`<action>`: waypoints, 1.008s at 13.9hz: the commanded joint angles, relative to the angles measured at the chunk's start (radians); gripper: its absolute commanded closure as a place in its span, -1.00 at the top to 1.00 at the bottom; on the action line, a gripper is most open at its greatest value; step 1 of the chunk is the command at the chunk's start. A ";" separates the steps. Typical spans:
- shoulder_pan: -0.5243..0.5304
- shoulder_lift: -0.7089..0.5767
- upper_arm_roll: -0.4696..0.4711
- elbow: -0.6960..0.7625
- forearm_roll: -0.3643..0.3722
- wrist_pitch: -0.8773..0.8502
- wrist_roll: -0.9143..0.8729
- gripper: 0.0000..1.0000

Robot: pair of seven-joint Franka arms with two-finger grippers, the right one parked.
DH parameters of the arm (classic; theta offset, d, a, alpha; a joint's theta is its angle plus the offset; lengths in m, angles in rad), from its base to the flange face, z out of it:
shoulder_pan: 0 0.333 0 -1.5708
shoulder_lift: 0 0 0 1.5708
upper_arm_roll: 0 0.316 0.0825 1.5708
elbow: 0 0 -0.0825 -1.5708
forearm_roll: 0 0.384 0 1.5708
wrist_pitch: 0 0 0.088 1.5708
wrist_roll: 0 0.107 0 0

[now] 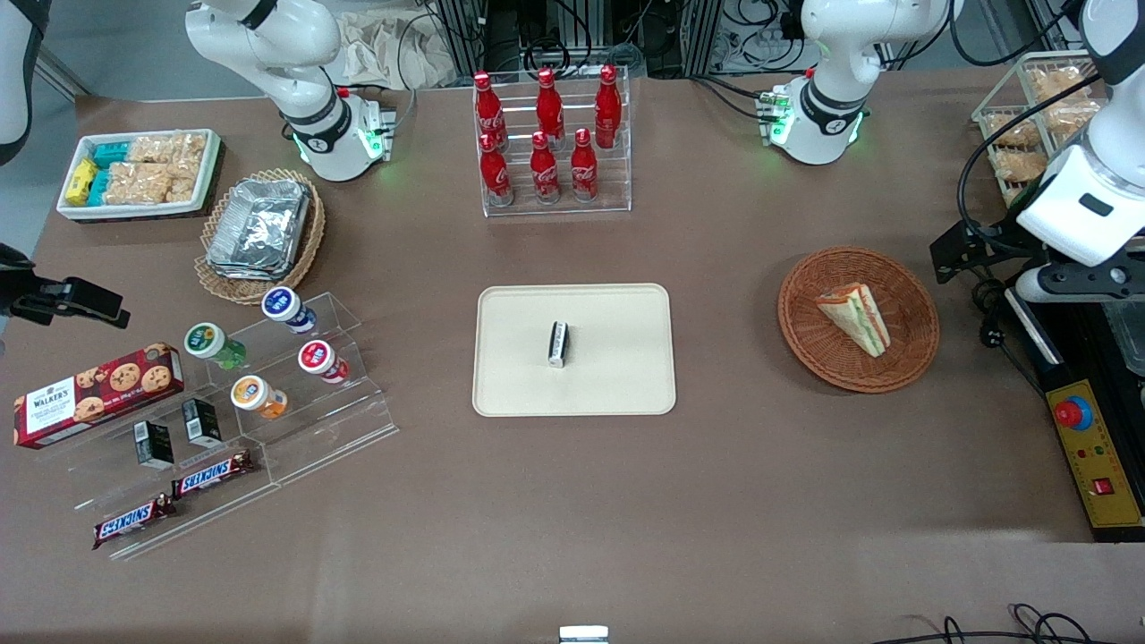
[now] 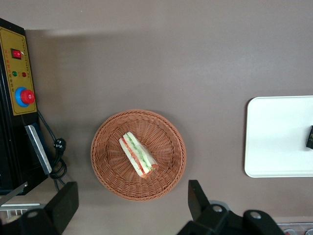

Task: Place sandwich from basket to tray
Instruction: 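Move the left gripper over the wrapped sandwich in the wicker basket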

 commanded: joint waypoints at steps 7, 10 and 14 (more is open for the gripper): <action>0.031 0.009 0.007 -0.085 -0.039 -0.002 -0.368 0.99; 0.039 0.010 0.009 -0.140 -0.039 0.032 -0.666 0.99; 0.039 -0.146 0.009 -0.489 -0.038 0.315 -0.722 0.99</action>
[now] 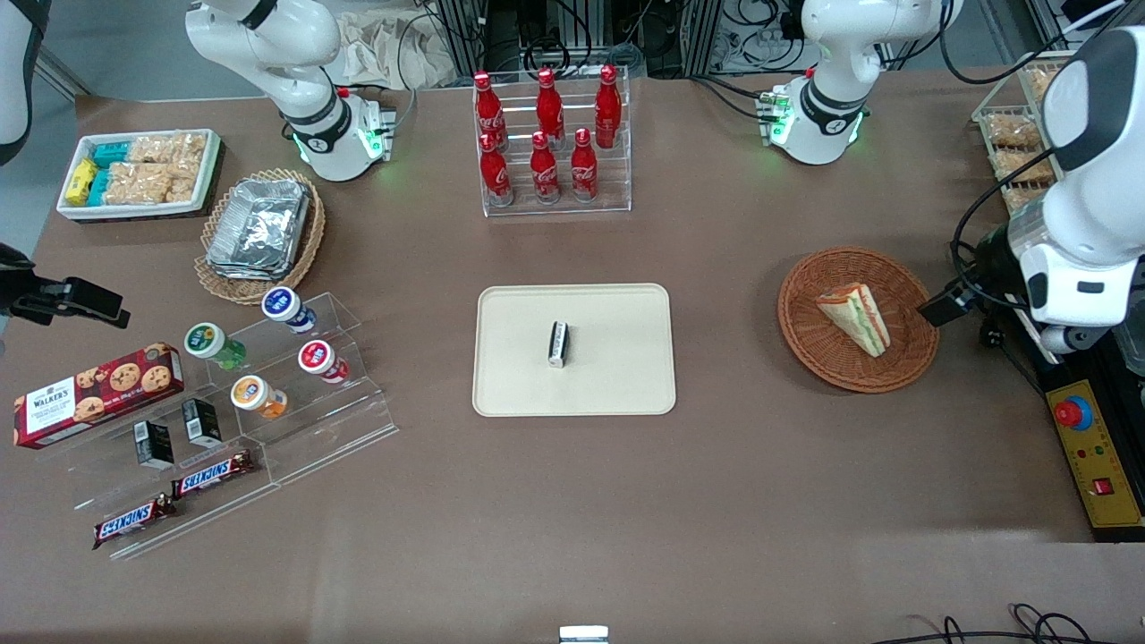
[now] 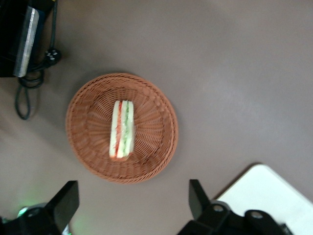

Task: Place sandwich from basket to tray
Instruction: 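Move the left gripper over the wrapped sandwich in the wicker basket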

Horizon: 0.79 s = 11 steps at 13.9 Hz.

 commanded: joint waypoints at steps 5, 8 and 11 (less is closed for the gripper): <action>-0.002 -0.234 -0.005 -0.487 -0.004 0.386 -0.005 0.99; -0.005 -0.237 -0.007 -0.586 -0.003 0.521 -0.003 0.99; -0.005 -0.225 -0.007 -0.686 -0.004 0.677 0.018 0.99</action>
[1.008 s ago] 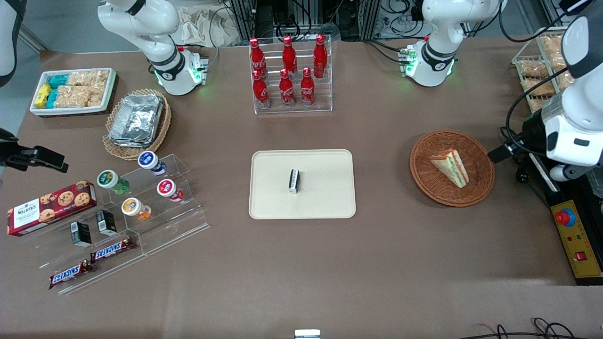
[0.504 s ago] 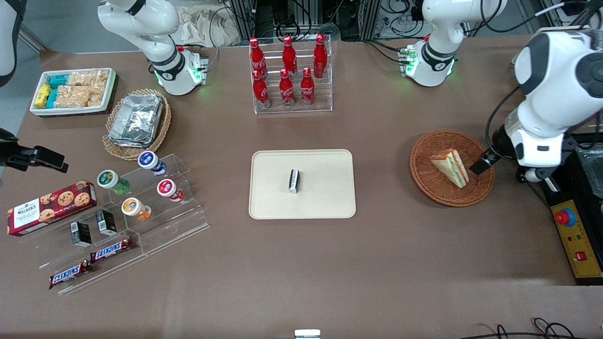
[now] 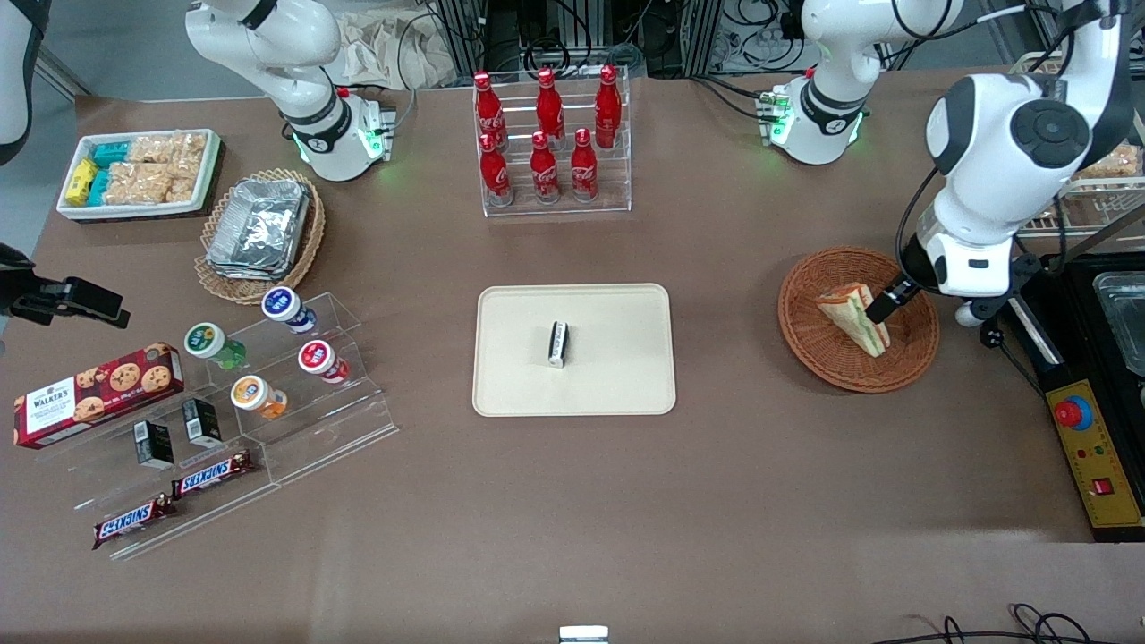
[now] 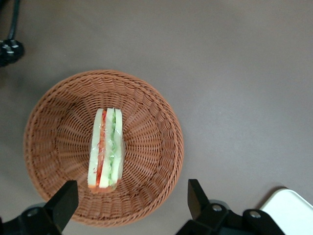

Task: Place sandwich from basket to tray
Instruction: 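Move the left gripper over the wrapped sandwich in the wicker basket, then lower the left gripper and close it on the sandwich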

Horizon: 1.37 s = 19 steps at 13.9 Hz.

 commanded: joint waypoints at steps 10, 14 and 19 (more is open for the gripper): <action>0.051 0.125 0.003 -0.256 -0.005 0.402 0.123 0.99; 0.056 0.222 0.003 -0.298 -0.005 0.559 0.145 0.99; 0.067 0.262 0.001 -0.299 -0.005 0.600 0.143 -0.99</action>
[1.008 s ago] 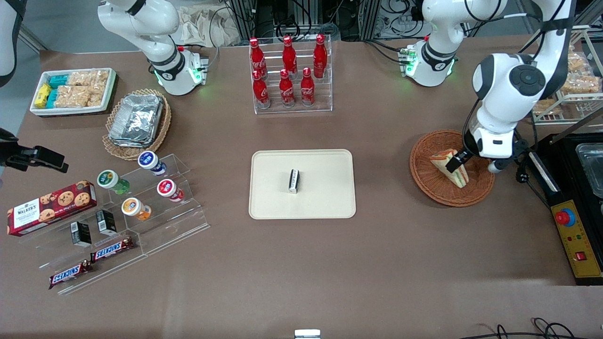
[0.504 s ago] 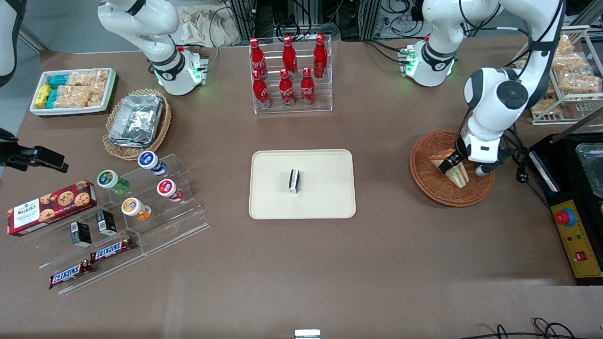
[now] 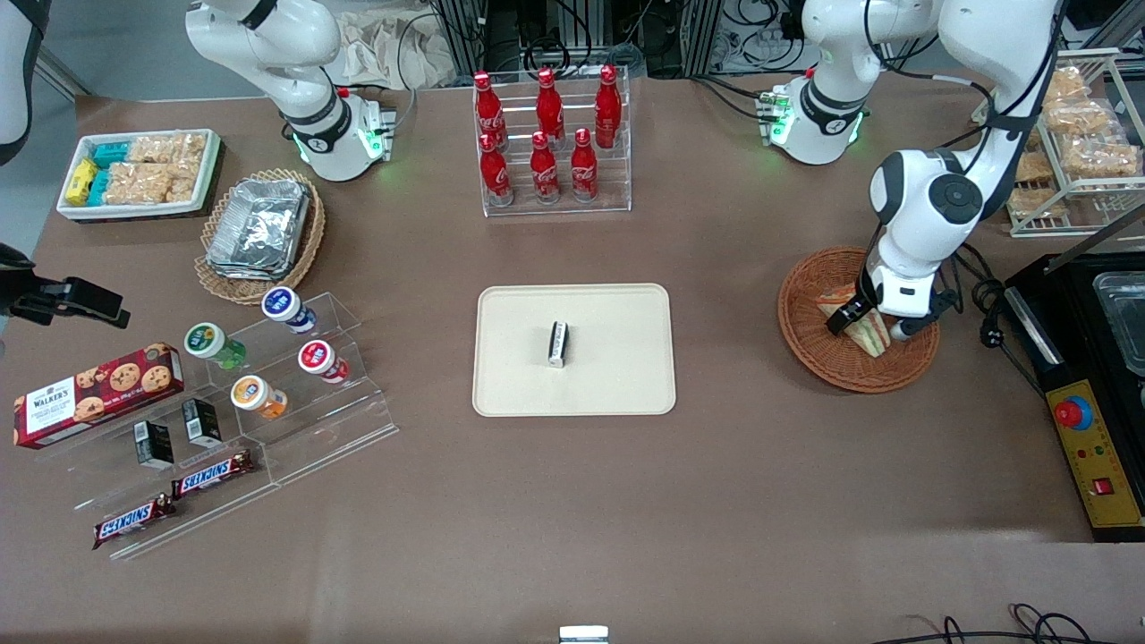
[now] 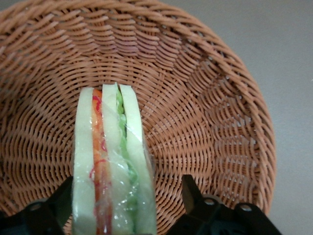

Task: Place sandwich from basket to tray
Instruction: 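Lower the left gripper and close it on the sandwich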

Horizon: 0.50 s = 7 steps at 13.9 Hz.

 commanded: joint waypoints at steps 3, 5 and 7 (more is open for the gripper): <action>0.011 -0.010 -0.008 -0.009 -0.003 0.043 0.012 -1.00; 0.011 -0.034 -0.008 -0.004 -0.003 0.013 0.047 -1.00; 0.010 -0.082 -0.010 0.008 -0.004 -0.042 0.057 -1.00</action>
